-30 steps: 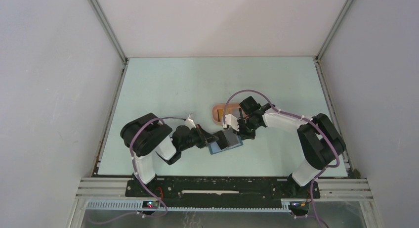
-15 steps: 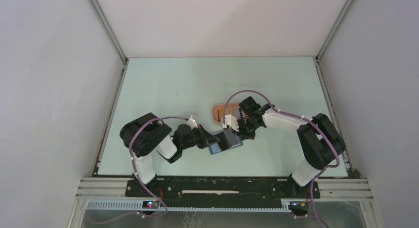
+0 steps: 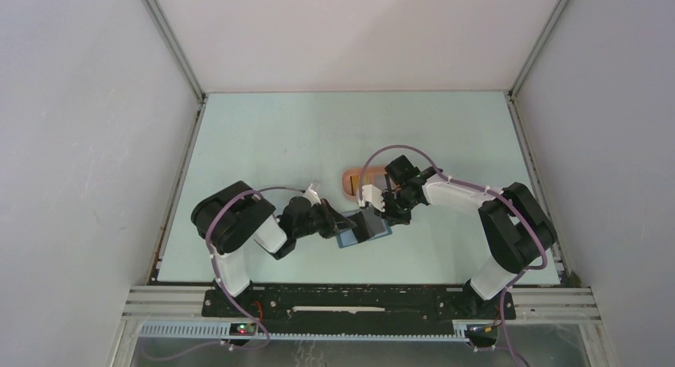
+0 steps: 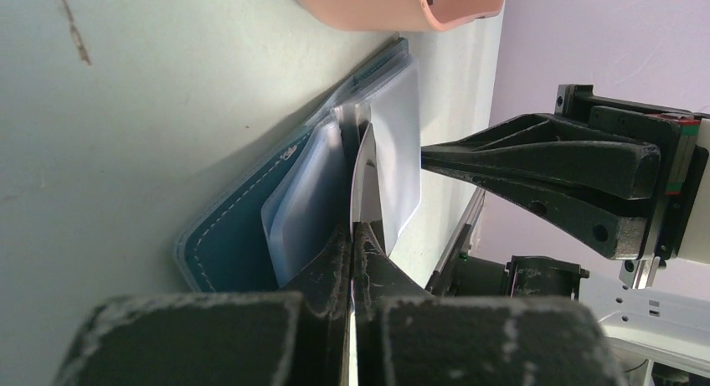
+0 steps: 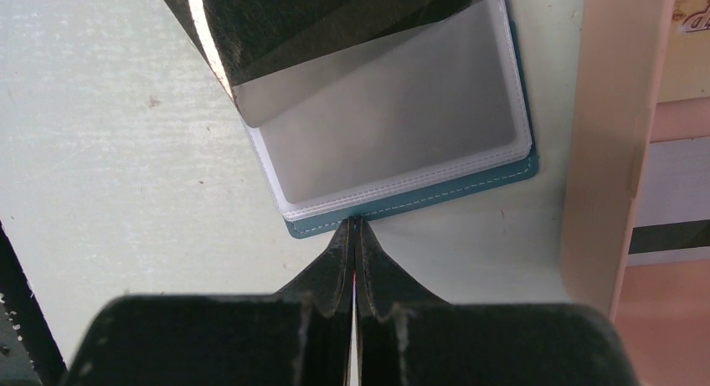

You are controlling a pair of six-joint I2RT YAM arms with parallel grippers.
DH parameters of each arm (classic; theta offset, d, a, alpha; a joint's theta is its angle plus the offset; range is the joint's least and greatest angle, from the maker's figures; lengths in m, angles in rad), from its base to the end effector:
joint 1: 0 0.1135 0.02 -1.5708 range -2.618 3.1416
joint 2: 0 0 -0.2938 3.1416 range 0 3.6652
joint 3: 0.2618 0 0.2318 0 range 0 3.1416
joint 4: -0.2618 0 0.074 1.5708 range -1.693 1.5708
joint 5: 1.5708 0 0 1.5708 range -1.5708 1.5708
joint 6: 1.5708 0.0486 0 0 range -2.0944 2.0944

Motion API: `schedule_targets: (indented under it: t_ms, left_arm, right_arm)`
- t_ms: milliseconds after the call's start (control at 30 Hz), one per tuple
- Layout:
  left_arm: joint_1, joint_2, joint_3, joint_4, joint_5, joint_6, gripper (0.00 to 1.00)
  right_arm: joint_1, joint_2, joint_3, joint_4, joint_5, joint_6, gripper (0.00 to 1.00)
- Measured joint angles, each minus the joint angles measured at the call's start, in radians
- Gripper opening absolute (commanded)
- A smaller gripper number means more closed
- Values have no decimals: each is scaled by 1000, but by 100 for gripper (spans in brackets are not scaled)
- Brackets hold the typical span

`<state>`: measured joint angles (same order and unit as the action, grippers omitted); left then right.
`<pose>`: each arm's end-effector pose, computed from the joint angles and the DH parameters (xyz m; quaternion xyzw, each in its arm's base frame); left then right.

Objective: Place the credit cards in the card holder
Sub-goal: Insert the credit card into the card holder.

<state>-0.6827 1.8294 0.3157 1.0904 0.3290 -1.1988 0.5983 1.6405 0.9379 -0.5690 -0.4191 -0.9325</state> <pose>0.2052 -0.1871 0.1281 -0.1255 0.8238 -0.5137 0.2043 0.2244 0.1769 0.1946 -0.6925 0.6760 0.1786 0.1780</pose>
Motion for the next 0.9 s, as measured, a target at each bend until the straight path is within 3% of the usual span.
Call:
schedule_targets:
  t_ms: [900]
  left_arm:
    - [10,-26,7,-53,8,-11,0]
  right_arm:
    - [15,0,0,-3,19,0,2]
